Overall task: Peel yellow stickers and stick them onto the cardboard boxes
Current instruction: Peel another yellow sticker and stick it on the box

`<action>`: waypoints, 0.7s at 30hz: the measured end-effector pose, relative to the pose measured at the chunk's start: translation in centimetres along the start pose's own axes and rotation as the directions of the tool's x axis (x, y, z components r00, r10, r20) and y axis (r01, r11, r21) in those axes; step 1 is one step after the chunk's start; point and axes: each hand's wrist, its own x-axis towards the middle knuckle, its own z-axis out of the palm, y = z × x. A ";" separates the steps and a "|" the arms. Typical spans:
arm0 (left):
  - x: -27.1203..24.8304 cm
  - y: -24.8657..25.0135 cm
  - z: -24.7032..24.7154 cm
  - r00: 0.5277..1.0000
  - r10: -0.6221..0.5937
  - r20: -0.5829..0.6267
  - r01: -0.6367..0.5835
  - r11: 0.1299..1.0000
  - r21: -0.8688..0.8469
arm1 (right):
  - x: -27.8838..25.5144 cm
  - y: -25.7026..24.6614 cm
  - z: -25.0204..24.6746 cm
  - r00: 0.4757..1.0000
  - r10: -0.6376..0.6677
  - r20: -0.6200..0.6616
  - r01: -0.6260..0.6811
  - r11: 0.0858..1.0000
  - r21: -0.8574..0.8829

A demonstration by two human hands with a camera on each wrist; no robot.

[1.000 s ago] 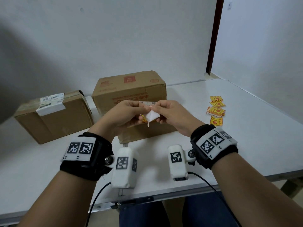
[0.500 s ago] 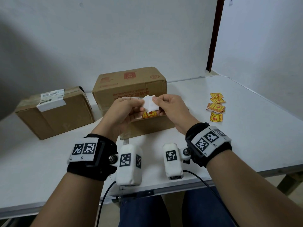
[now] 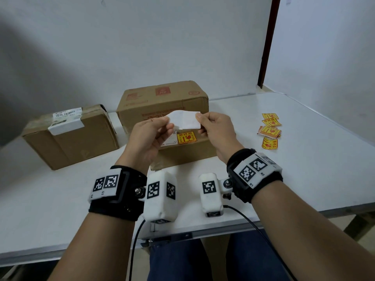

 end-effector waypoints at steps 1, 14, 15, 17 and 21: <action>0.1 0.0 -0.2 1.000 0.000 -0.012 0.000 1.000 -0.020 | 0.0 0.0 0.1 1.000 0.005 -0.004 -0.005 1.000 0.005; 2.6 2.3 -10.6 0.931 0.168 -0.324 -0.097 0.970 0.223 | 2.3 0.3 -2.8 0.977 0.063 -0.205 -0.071 0.997 -0.034; 3.1 2.0 -11.4 0.933 0.182 -0.312 -0.062 0.931 0.359 | 2.3 0.3 -2.5 0.981 0.049 -0.187 -0.058 0.997 -0.044; 4.3 1.2 -12.1 0.943 0.179 -0.280 0.034 0.786 0.617 | 2.1 0.0 -1.0 0.991 0.030 -0.131 -0.041 0.996 -0.084; 4.5 1.5 -11.8 0.981 0.085 -0.175 0.116 0.467 0.877 | 1.5 -0.8 0.5 0.997 -0.008 -0.071 -0.001 0.993 -0.118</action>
